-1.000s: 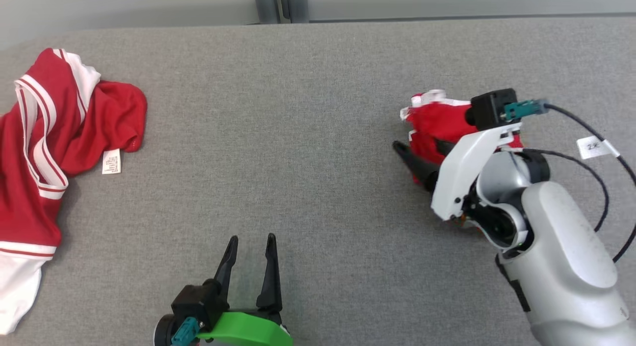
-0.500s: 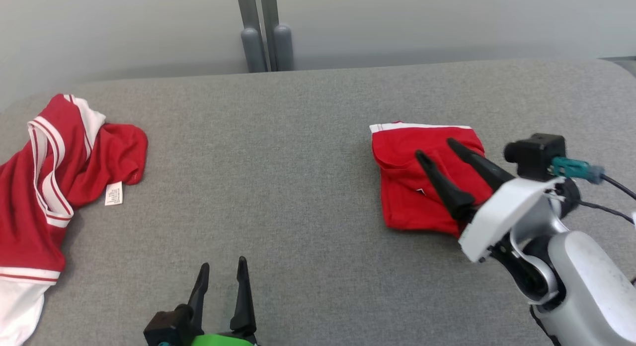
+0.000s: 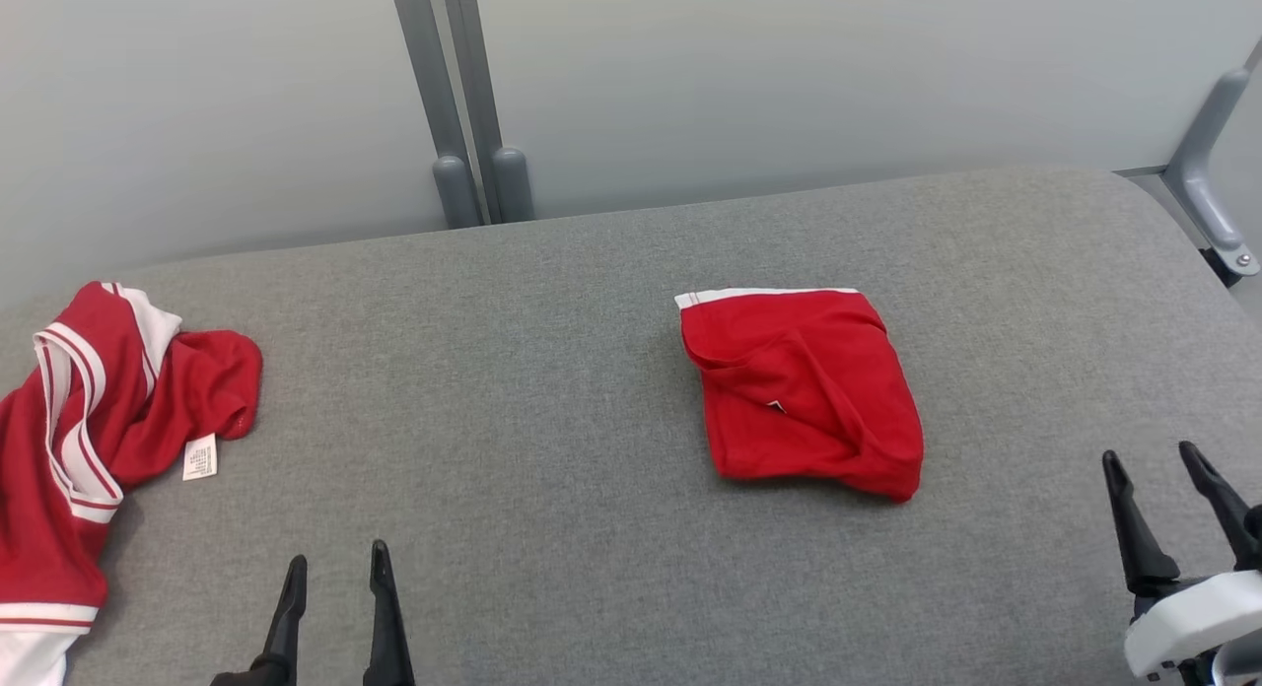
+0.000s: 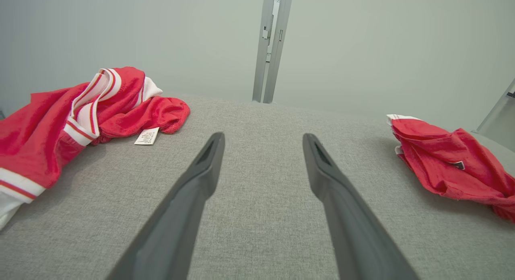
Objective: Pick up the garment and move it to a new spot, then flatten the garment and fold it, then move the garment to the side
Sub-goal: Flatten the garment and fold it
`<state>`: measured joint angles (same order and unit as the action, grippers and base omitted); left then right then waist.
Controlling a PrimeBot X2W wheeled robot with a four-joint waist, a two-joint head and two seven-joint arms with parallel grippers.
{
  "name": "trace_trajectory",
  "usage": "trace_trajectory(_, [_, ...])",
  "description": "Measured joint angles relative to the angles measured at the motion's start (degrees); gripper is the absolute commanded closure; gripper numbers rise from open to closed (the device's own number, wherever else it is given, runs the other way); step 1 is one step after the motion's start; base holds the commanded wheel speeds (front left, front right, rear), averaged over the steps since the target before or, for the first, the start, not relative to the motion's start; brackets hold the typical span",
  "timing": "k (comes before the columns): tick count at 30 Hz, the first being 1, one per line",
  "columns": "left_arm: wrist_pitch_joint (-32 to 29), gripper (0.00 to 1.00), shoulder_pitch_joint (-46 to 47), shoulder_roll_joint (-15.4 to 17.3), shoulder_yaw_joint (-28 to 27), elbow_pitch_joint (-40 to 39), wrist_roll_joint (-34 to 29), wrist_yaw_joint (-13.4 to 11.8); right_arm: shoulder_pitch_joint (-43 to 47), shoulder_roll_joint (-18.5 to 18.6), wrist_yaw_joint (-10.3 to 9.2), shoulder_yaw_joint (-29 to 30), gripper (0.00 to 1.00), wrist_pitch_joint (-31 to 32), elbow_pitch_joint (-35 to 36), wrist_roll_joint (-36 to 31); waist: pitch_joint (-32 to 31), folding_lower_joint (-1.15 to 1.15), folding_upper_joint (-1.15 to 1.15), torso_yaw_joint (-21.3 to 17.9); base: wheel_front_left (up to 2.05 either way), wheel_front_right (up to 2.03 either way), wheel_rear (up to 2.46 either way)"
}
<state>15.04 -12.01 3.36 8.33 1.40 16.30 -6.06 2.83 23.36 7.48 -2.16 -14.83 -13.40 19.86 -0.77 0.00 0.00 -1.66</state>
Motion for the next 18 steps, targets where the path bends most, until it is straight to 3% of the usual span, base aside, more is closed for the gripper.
trace_trajectory(10, [0.0,0.0,-0.83,-0.37,-2.33,-0.25,-1.71,2.07,-0.34,-2.55,0.01,3.61,0.0,-0.16,2.42,-1.86,0.81,0.0,0.0,1.03,0.0,0.0,0.0])
trace_trajectory(11, [0.0,0.0,-0.64,-0.38,-2.03,-0.53,-1.58,2.07,-1.48,-2.3,0.02,3.14,0.41,-0.18,2.49,-1.82,1.18,0.0,0.0,1.29,0.0,0.0,0.0])
trace_trajectory(13, [0.0,0.0,0.4,-0.38,-1.19,-0.98,-1.2,2.0,-4.35,-1.01,0.02,1.27,1.0,-0.19,1.27,-1.6,2.15,0.0,0.0,1.75,0.0,0.0,0.0])
trace_trajectory(18, [0.0,0.0,3.27,-0.43,1.16,-1.1,-0.78,1.15,-15.51,1.01,0.02,-5.99,1.0,-0.22,-6.48,-1.65,5.9,0.0,0.0,3.35,0.0,0.0,0.0])
